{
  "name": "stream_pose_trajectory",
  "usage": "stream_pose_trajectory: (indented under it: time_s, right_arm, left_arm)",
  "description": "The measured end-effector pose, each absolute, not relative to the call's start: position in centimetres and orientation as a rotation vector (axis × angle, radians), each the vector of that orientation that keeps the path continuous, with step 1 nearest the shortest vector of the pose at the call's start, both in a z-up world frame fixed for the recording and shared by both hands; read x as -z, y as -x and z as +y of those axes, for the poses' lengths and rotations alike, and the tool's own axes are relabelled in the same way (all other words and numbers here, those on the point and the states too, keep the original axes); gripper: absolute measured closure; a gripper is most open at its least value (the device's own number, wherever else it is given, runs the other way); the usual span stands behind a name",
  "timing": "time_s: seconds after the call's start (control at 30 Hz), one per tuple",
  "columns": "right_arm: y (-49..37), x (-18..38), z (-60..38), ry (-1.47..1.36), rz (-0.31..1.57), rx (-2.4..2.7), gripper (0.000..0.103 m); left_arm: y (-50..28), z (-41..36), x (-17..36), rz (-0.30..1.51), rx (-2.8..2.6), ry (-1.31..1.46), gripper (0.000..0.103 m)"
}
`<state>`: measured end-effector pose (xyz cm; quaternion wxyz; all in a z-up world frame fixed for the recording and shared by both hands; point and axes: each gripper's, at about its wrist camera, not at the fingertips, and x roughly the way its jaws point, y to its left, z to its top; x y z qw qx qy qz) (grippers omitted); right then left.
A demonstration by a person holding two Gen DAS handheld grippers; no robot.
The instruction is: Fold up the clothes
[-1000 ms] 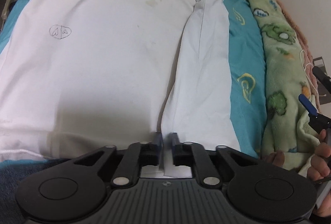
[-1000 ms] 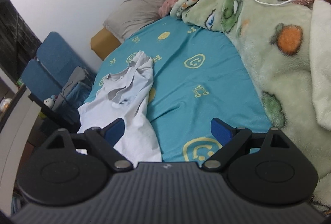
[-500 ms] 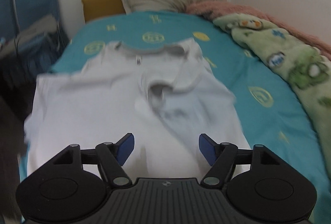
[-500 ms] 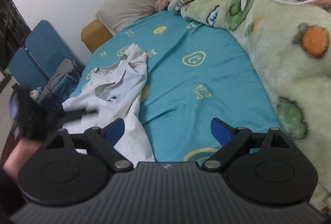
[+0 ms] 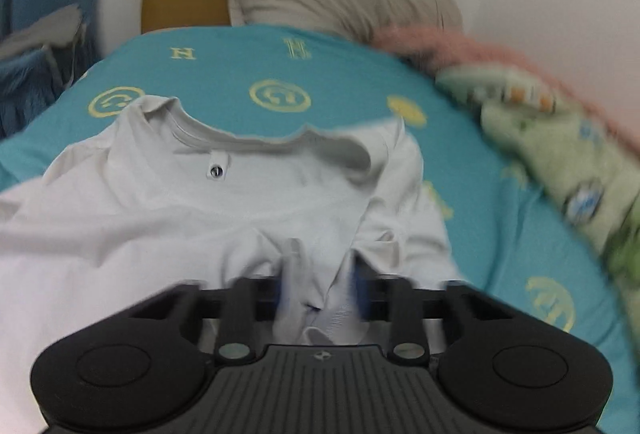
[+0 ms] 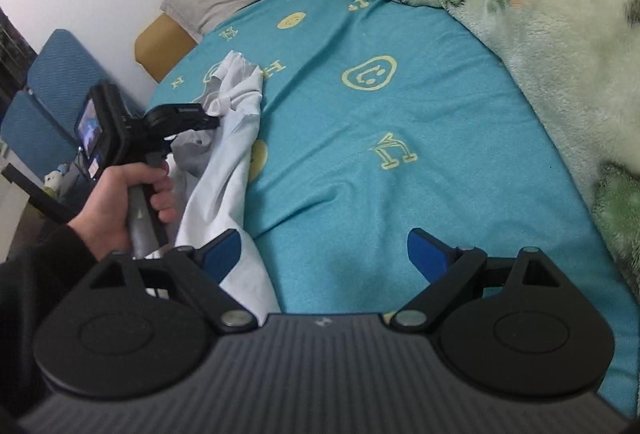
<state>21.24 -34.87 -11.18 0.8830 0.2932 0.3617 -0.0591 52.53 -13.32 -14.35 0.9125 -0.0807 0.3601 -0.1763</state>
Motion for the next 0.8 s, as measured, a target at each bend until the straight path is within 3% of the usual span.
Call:
stream_pose_trajectory:
  time_s: [0.2, 0.33, 0.47, 0.53, 0.73, 0.8]
  right_arm:
    - [-20.9, 11.0, -34.4, -0.601, 0.763, 0.108, 0.012]
    - [-20.7, 10.9, -34.5, -0.606, 0.762, 0.120, 0.012]
    - [-20.7, 11.1, -34.5, -0.595, 0.764, 0.125, 0.012]
    - [-20.8, 11.2, -34.7, -0.599, 0.765, 0.127, 0.012]
    - [-20.7, 10.5, -34.9, -0.618, 0.732, 0.100, 0.012]
    - [-20.6, 10.2, -34.8, -0.615, 0.725, 0.086, 0.012]
  left_arm:
    - [-52.0, -8.6, 9.9, 0.576, 0.353, 0.383, 0.093]
    - [-52.8, -7.7, 9.7, 0.605, 0.180, 0.309, 0.090]
    - [-52.5, -6.6, 11.4, 0.700, 0.119, 0.288, 0.071]
    - [-51.9, -5.7, 12.1, 0.737, 0.110, 0.301, 0.052]
    - [-43.4, -4.8, 9.6, 0.753, 0.253, 0.172, 0.036]
    - [-39.1, -4.0, 8.5, 0.771, 0.287, 0.167, 0.036]
